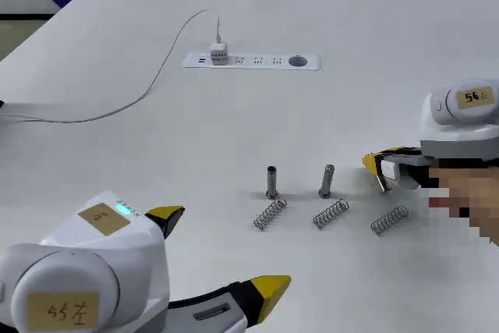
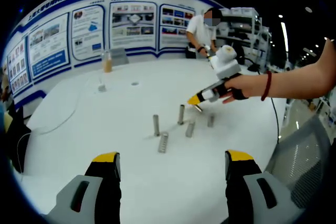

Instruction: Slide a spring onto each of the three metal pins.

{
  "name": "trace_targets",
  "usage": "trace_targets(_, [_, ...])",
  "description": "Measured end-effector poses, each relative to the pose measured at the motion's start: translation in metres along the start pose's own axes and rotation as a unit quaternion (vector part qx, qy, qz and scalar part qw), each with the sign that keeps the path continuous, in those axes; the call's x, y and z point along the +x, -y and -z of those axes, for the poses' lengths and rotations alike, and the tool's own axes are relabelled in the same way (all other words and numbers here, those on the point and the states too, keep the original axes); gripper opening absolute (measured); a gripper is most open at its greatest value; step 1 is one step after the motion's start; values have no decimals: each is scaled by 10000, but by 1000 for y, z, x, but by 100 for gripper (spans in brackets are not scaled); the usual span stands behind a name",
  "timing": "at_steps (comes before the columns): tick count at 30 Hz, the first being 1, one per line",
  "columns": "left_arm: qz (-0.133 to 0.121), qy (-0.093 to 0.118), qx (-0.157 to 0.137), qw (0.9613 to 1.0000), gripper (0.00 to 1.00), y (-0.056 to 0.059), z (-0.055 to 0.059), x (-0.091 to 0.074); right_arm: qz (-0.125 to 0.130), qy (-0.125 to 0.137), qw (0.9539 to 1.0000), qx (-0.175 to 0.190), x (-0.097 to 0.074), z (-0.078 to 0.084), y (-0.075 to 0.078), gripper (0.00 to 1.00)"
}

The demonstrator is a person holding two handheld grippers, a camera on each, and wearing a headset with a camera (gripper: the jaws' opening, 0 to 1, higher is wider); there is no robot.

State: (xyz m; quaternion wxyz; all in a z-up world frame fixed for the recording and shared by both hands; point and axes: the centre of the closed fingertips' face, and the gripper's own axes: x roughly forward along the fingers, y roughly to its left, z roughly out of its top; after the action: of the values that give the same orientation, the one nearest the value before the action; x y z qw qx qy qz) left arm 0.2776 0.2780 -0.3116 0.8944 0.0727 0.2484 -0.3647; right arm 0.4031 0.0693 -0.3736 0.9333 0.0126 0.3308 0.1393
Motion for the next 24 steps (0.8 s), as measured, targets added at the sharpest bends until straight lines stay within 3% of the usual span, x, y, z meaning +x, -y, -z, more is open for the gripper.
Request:
trace_targets(9, [23, 47, -7, 10000, 82, 2, -2, 0, 317, 169, 9990, 279, -19, -2, 7, 9])
trace_targets(24, [44, 14, -36, 10000, 81, 3, 0, 3, 403, 173, 9986, 289, -38, 4, 0, 9])
